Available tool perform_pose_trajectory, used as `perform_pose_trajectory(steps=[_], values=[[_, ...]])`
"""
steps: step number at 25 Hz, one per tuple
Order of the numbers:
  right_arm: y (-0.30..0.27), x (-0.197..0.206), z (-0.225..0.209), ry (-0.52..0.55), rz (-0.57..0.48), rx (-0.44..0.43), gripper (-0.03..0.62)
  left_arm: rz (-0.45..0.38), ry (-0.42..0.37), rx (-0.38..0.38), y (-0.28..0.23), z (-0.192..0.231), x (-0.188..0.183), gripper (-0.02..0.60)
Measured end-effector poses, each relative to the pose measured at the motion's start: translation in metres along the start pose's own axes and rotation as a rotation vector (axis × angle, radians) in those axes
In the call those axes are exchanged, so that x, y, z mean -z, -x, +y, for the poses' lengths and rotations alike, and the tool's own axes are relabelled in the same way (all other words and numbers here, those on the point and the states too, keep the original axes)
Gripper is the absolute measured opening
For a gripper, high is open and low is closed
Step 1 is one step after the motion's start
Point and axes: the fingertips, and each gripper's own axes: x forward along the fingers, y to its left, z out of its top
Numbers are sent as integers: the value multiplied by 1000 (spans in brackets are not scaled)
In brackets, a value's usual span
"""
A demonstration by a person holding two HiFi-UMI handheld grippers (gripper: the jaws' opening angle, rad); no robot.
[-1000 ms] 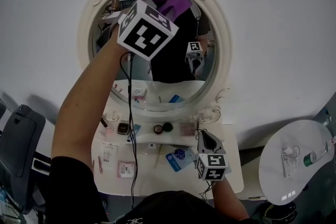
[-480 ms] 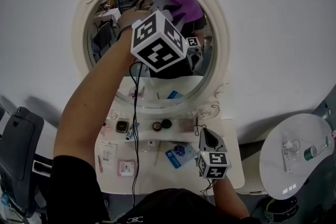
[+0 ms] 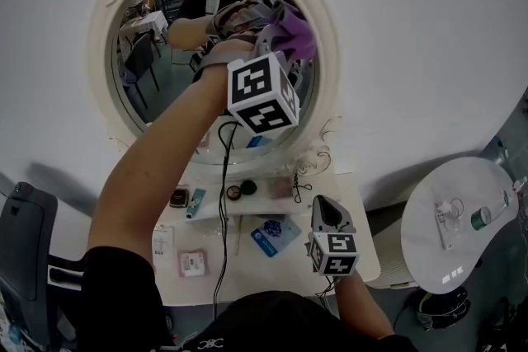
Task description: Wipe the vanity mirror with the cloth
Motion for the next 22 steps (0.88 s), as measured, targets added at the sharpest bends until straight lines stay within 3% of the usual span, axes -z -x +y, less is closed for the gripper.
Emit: perform_pose_trajectory(steps=[6,10,15,22], values=[[10,3,-8,1,6,32,9,11,-53,100,-21,-63,1,72],[15,3,-13,1,8,49,9,4,-28,144,-29,-97,7,72],[22,8,-17,-3,18,63,9,3,-53,224,-36,-149,24,72],[28,18,-17,-11,40,69,9,45,51,322,-40,-226,59,72]])
